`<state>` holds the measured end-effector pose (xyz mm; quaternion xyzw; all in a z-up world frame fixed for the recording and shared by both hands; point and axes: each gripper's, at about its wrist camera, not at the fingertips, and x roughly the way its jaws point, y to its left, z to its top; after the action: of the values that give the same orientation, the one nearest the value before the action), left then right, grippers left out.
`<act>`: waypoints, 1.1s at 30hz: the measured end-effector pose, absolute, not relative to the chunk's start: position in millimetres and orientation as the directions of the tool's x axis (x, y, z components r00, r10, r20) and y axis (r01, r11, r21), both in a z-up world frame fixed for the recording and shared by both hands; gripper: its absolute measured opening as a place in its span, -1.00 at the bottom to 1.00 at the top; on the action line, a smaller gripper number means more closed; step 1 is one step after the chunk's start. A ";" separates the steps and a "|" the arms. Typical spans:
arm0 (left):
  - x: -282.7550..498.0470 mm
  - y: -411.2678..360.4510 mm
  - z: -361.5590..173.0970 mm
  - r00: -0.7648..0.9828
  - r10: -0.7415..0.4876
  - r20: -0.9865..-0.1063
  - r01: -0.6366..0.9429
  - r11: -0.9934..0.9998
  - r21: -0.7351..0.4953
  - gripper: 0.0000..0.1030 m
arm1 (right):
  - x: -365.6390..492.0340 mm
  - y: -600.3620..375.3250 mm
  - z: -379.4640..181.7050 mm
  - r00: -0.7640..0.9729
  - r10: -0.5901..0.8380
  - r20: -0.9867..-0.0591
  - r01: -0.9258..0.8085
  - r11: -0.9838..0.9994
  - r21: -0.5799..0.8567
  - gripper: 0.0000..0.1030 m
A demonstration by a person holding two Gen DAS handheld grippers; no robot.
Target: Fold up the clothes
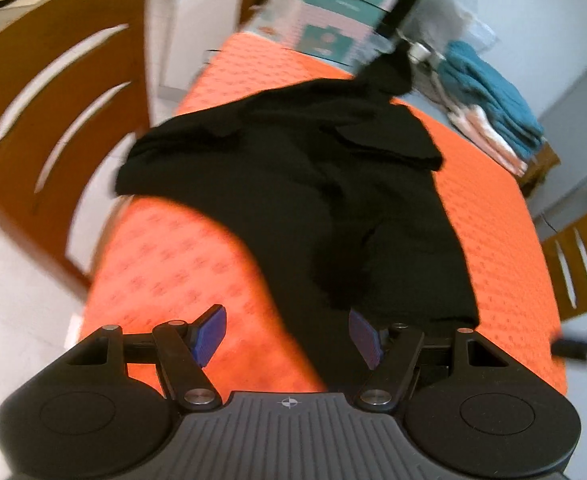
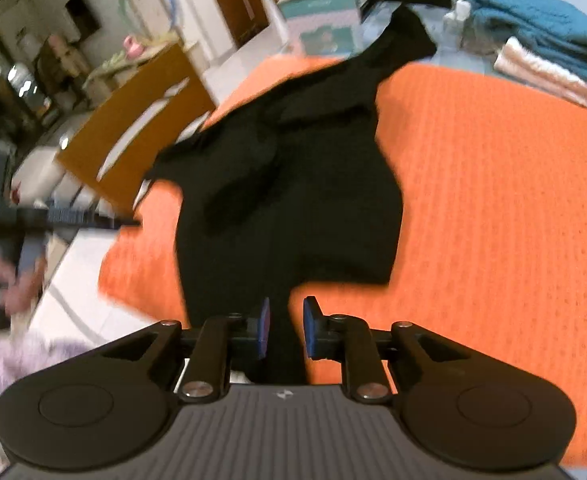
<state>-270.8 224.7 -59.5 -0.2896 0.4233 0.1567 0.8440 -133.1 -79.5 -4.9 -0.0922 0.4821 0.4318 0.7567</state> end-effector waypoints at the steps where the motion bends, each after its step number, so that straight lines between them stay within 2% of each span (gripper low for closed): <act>1: -262.1 224.5 -60.9 0.595 0.005 -0.803 -0.491 0.794 -0.359 0.36 | -120.6 -71.0 -5.7 0.174 0.566 -0.806 -0.740 0.616 0.272 -0.55; 4: -235.4 221.6 -67.1 0.588 -0.016 -0.809 -0.447 0.827 -0.342 0.36 | -83.0 -45.5 -8.1 0.208 0.568 -0.797 -0.730 0.632 0.259 -0.44; 10: -194.2 214.4 -83.4 0.553 -0.047 -0.832 -0.398 0.862 -0.314 0.36 | -8.2 6.1 -18.3 0.268 0.564 -0.781 -0.720 0.656 0.227 -0.43; 18: -164.1 212.4 -94.4 0.503 -0.020 -0.864 -0.413 0.873 -0.260 0.32 | 51.4 62.7 -52.4 0.270 0.519 -0.811 -0.758 0.634 0.153 -0.32; 22: -157.4 207.9 -99.3 0.484 0.001 -0.875 -0.452 0.857 -0.249 0.05 | 66.6 81.3 -73.0 0.263 0.485 -0.834 -0.792 0.602 0.100 -0.32; 23: -156.4 206.5 -100.3 0.481 0.003 -0.877 -0.461 0.852 -0.250 -0.11 | 70.2 84.8 -77.0 0.261 0.480 -0.838 -0.799 0.594 0.091 -0.33; 24: -155.5 204.8 -101.4 0.480 0.000 -0.877 -0.461 0.850 -0.253 -0.35 | 73.2 85.4 -78.3 0.257 0.482 -0.838 -0.804 0.588 0.092 -0.33; 25: -154.5 203.1 -102.2 0.479 -0.004 -0.878 -0.462 0.849 -0.256 -0.47 | 76.2 86.1 -79.6 0.253 0.484 -0.838 -0.808 0.582 0.093 -0.40; 26: -153.7 201.3 -101.9 0.479 -0.012 -0.878 -0.460 0.848 -0.263 -0.70 | 79.2 86.7 -80.9 0.249 0.487 -0.837 -0.812 0.576 0.094 -0.49; 27: -152.9 199.4 -101.1 0.480 -0.020 -0.877 -0.457 0.848 -0.269 -0.78 | 82.2 87.4 -82.2 0.245 0.489 -0.837 -0.816 0.570 0.094 -0.80; 28: -151.9 196.7 -97.4 0.488 -0.023 -0.872 -0.449 0.850 -0.274 -0.79 | 85.2 88.0 -83.4 0.241 0.491 -0.837 -0.820 0.564 0.095 -0.90; 33: -141.4 172.2 -64.4 0.558 -0.112 -0.822 -0.336 0.876 -0.347 -0.83 | 105.7 62.5 -47.1 0.305 0.540 -0.785 -0.829 0.556 0.060 -0.91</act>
<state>-141.4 172.2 -64.4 -0.2405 0.4654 0.0660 0.8492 105.7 62.5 -47.1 -0.1819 0.3980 0.4349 0.7870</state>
